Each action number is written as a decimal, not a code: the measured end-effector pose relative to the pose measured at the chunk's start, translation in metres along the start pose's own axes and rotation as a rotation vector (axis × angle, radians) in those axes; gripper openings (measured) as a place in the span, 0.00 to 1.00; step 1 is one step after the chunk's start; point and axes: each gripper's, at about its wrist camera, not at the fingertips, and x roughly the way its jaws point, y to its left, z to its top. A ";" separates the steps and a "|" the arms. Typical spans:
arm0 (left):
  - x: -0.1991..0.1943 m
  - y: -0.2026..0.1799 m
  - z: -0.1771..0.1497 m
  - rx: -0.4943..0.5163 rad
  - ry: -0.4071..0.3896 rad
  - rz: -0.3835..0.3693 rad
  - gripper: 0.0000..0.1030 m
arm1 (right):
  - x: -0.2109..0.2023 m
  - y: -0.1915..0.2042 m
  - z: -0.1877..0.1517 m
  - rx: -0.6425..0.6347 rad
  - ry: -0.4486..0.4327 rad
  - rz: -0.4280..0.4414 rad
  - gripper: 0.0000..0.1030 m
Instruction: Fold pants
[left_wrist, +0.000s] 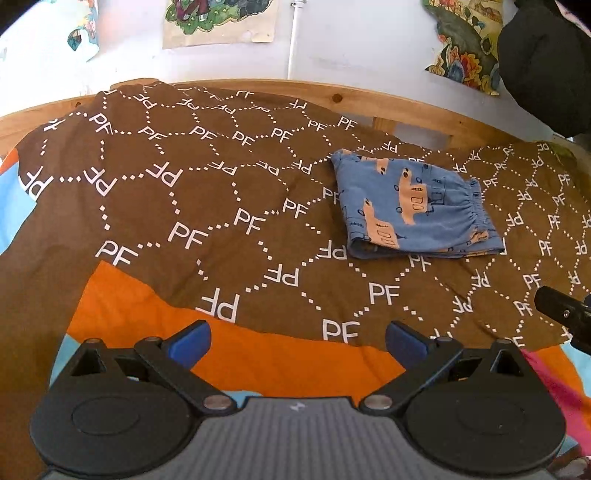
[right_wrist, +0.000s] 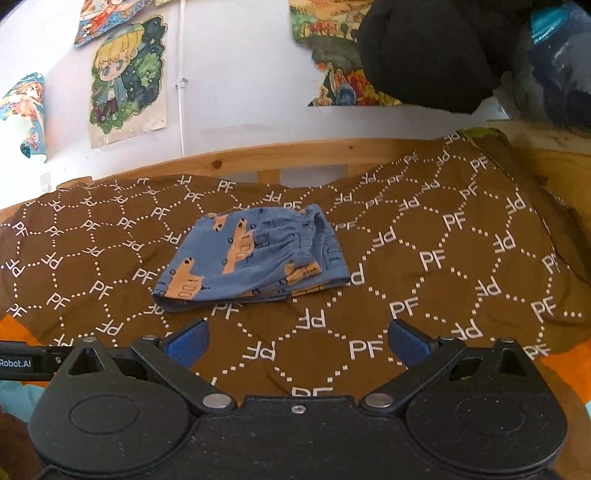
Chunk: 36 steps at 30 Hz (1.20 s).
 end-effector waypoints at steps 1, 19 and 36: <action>0.001 -0.001 -0.001 0.008 0.000 0.001 1.00 | 0.001 0.000 -0.001 0.001 0.004 -0.002 0.99; -0.001 -0.008 -0.004 0.067 -0.020 -0.001 1.00 | -0.001 0.003 -0.004 -0.013 -0.002 -0.006 0.99; 0.000 -0.006 -0.004 0.062 -0.007 0.002 1.00 | 0.000 0.001 -0.005 -0.011 0.008 -0.007 0.99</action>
